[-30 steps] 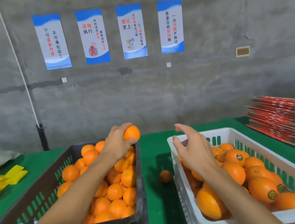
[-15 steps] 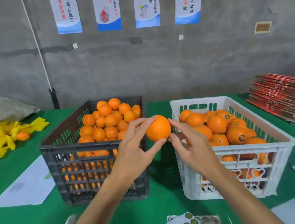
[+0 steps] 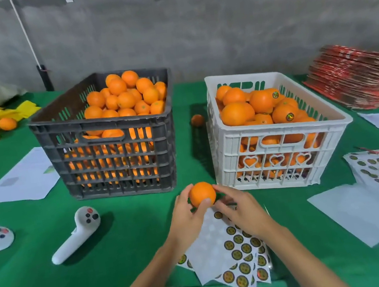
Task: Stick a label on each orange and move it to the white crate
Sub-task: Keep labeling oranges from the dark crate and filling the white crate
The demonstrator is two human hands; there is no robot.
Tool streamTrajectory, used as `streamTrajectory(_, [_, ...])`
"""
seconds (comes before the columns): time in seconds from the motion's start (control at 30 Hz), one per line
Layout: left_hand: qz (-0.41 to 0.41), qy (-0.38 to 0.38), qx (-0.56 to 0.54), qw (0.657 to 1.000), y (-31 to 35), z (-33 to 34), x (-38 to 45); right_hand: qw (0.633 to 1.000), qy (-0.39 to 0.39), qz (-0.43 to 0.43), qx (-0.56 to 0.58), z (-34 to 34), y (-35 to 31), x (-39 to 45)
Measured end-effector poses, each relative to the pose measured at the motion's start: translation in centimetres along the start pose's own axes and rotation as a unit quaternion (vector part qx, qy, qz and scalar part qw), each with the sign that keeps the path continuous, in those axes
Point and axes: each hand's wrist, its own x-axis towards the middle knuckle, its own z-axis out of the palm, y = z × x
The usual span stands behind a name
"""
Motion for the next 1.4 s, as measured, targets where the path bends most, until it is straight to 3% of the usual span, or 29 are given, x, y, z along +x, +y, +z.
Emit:
streamTrajectory(0.27, [-0.022,0.024,-0.023,0.999,-0.9,0.6,1.1,0.993,-0.068,0.000,-0.093,0.5,2.4,-0.6])
streamTrajectory(0.73, [0.040,-0.013,-0.008,0.999,-2.7,1.0,2.3,0.998,0.015,0.038,-0.052,0.9,2.0,1.5])
streamTrajectory(0.8, [0.042,-0.008,-0.032,0.999,-2.7,0.9,2.3,0.996,0.052,0.063,-0.034,0.8,1.6,1.6])
streamTrajectory(0.87, [0.038,-0.001,-0.060,0.997,-2.4,0.8,2.2,0.988,0.136,0.070,-0.015,0.9,0.8,1.9])
streamTrajectory(1.0, [0.030,0.021,-0.128,0.991,-1.3,0.3,2.1,0.965,0.254,0.019,-0.066,1.1,-2.1,2.8])
streamTrajectory(1.13, [0.061,0.033,-0.184,0.981,1.7,-0.5,2.1,0.955,0.271,-0.063,-0.099,1.0,-5.0,3.7])
streamTrajectory(1.27, [0.118,0.063,-0.233,0.963,6.1,-1.6,2.9,0.947,0.291,-0.131,-0.037,-1.1,-8.8,4.5])
streamTrajectory(1.4, [0.168,0.091,-0.282,0.940,11.5,-2.9,5.5,0.940,0.259,-0.184,-0.125,-4.3,-11.9,5.9])
